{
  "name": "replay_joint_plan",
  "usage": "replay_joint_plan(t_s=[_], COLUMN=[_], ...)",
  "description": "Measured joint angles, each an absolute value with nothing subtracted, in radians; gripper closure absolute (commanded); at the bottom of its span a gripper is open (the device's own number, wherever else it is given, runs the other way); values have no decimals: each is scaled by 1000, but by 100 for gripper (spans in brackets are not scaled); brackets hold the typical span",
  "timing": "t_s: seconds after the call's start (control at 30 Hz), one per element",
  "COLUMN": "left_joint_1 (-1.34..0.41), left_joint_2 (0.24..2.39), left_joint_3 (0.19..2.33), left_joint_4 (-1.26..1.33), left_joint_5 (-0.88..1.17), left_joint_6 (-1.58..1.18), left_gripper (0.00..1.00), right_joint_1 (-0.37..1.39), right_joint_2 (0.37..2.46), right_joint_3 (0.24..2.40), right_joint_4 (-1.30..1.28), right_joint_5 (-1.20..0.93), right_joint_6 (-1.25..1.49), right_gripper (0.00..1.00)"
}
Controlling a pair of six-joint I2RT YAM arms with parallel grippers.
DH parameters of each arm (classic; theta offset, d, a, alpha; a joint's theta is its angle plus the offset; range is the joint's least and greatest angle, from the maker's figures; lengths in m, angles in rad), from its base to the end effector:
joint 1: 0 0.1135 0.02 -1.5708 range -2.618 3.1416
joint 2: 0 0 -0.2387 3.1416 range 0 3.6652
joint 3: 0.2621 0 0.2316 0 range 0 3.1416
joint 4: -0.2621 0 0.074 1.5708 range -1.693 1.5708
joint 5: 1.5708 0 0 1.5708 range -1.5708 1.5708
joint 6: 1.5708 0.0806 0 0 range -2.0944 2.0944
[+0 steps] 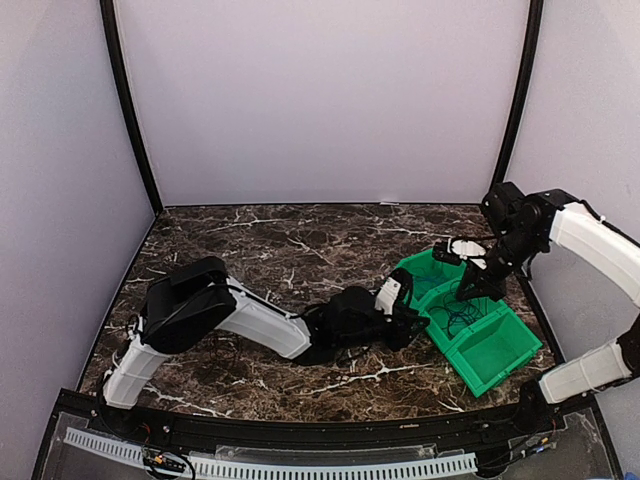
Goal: Untangle the cables
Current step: Adjust the untangled cable in the bin.
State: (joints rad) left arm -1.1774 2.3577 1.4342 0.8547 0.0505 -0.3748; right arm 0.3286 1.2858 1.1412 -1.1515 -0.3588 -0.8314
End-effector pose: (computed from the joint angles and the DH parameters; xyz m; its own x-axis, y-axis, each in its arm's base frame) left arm 0.1978 -0.4873 0.1292 -0.3693 -0.0640 -0.9271 0.8667 0.3362 -0.3685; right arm 0.2023 0.0989 0.2259 -0.3240 -0.8414 -0.4325 -0.9375 0.3470 0.0273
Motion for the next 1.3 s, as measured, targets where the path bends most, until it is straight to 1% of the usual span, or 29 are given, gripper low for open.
replay_joint_plan(t_s=[0.2, 0.37, 0.5, 0.63, 0.77, 0.8, 0.83, 0.87, 0.9, 0.93, 1.0, 1.03, 1.07, 1.1, 1.17, 1.3], left_joint_1=[-1177, -1175, -1176, -1176, -1176, -1176, -1176, -1176, -1173, -1169, -1161, -1147, -1124, -1112, -1007, -853], left_joint_2=[2125, 2024, 2019, 2019, 1998, 1984, 1967, 1951, 1925, 1896, 1850, 1832, 1818, 1806, 1778, 1718], left_joint_3=[1186, 1121, 1105, 1090, 1061, 1052, 1047, 1046, 1048, 1057, 1109, 1162, 1219, 1272, 1350, 1389], left_joint_4=[855, 869, 867, 862, 832, 812, 789, 764, 718, 656, 524, 433, 362, 313, 255, 228], left_joint_5=[-67, -118, -125, -123, -125, -129, -135, -142, -155, -176, -212, -212, -189, -134, -7, 198], left_joint_6=[-324, -315, -319, -329, -335, -335, -336, -336, -343, -354, -410, -461, -511, -554, -647, -812], left_gripper=[58, 58, 58, 58, 56, 53, 50, 17, 5, 3, 20, 31, 32, 9, 2, 1], right_joint_1=[326, 276, 199, 164, 163, 163, 163, 163, 163, 163, 163, 163, 163, 163, 163, 163], right_joint_2=[1243, 1243, 1331, 1446, 1539, 1557, 1570, 1578, 1580, 1580, 1576, 1572, 1565, 1553, 1518, 1448], right_joint_3=[1118, 1077, 1105, 1116, 1115, 1114, 1113, 1111, 1106, 1100, 1095, 1093, 1090, 1087, 1080, 1076], right_joint_4=[-1265, -1245, -1183, -1072, -989, -972, -958, -947, -933, -923, -910, -905, -897, -891, -876, -856], right_joint_5=[-394, -309, -261, -203, -165, -158, -155, -152, -148, -141, -132, -128, -126, -122, -114, -102], right_joint_6=[-834, -793, -760, -731, -707, -701, -697, -695, -691, -683, -677, -665, -662, -657, -642, -618], right_gripper=[100, 100, 100, 100, 100, 100, 95, 84, 76, 71, 60, 56, 51, 46, 40, 34])
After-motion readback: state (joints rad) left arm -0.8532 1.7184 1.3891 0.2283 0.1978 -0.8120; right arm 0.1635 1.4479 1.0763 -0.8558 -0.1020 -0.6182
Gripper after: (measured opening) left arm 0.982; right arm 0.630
